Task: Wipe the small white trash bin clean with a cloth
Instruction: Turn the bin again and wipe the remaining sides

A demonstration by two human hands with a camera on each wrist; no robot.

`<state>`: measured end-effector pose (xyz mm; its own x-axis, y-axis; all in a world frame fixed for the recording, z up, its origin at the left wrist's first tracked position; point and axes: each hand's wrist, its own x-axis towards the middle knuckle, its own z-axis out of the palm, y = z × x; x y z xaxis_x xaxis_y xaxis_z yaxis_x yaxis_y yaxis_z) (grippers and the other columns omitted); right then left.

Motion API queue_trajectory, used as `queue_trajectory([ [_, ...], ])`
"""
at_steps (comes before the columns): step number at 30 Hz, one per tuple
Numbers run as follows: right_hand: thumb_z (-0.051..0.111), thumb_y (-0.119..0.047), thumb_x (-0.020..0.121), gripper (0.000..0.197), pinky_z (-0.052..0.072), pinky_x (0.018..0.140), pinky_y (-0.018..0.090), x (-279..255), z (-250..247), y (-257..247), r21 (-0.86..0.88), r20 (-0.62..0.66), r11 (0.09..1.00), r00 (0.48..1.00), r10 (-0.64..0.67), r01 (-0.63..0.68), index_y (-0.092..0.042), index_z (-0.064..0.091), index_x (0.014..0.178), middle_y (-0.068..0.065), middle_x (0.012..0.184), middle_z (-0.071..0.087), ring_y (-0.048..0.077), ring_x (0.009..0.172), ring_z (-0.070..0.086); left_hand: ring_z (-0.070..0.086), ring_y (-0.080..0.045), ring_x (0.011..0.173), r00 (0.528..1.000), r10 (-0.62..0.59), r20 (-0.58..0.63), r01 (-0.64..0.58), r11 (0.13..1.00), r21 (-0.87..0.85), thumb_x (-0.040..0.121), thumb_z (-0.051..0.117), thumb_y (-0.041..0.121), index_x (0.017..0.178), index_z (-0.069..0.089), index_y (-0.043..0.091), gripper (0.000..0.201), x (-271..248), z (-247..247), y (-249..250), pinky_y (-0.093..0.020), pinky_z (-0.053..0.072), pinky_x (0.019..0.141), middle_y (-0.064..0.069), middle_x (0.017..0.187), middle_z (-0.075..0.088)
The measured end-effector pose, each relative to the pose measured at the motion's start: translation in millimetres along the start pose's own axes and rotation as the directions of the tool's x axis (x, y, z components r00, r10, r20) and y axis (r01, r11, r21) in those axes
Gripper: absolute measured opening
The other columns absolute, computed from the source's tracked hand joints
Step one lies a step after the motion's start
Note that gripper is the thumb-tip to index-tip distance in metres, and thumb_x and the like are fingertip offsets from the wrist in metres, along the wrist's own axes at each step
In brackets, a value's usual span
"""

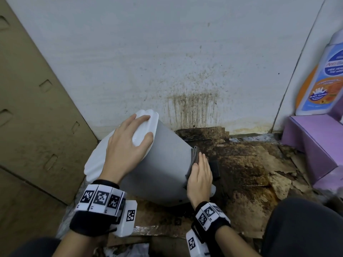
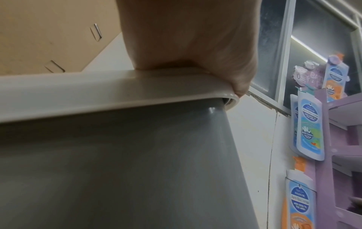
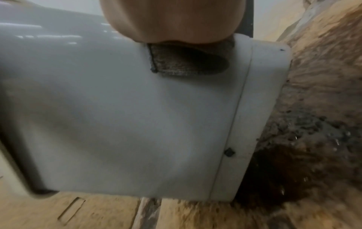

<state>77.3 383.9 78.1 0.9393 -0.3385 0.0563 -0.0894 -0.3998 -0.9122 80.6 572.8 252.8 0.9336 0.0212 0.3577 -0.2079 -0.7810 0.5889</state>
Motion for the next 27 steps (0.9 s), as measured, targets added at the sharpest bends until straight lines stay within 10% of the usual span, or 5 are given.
queue_trajectory([
  [10, 0.019, -0.042, 0.093, 0.069, 0.018, 0.125, 0.048, 36, -10, -35, 0.045, 0.162, 0.998, 0.986, 0.038, -0.045, -0.021, 0.039, 0.155, -0.003, 0.16, 0.041, 0.019, 0.152, 0.029, 0.041, -0.013, 0.143, 1.0, 0.016, -0.012, -0.016, 1.0, 0.015, 0.091, 0.044, 0.056, 0.141, 0.049, 0.045, 0.051, -6, -4, -3, -0.051, 0.036, 0.115, 0.013, 0.157, 0.044],
  [19, 0.011, -0.062, 0.101, 0.064, 0.013, 0.129, 0.044, 13, 3, -135, 0.361, 0.272, 0.927, 0.938, -0.213, 0.106, -0.041, 0.026, 0.159, -0.018, 0.167, 0.026, 0.002, 0.155, 0.016, 0.041, -0.016, 0.143, 1.0, 0.023, 0.0, -0.023, 0.997, 0.072, 0.09, 0.043, 0.056, 0.139, 0.05, 0.048, 0.051, -7, 7, 8, -0.047, 0.036, 0.115, 0.01, 0.159, 0.043],
  [27, 0.019, -0.042, 0.109, 0.056, 0.013, 0.129, 0.033, 12, -6, -71, 0.147, 0.217, 0.951, 0.93, -0.298, 0.271, -0.028, 0.022, 0.163, -0.013, 0.17, 0.021, -0.001, 0.155, 0.013, 0.041, -0.015, 0.144, 1.0, 0.002, -0.005, -0.002, 0.999, 0.036, 0.091, 0.044, 0.055, 0.14, 0.05, 0.048, 0.05, -5, 4, 6, -0.05, 0.037, 0.115, 0.013, 0.158, 0.042],
])
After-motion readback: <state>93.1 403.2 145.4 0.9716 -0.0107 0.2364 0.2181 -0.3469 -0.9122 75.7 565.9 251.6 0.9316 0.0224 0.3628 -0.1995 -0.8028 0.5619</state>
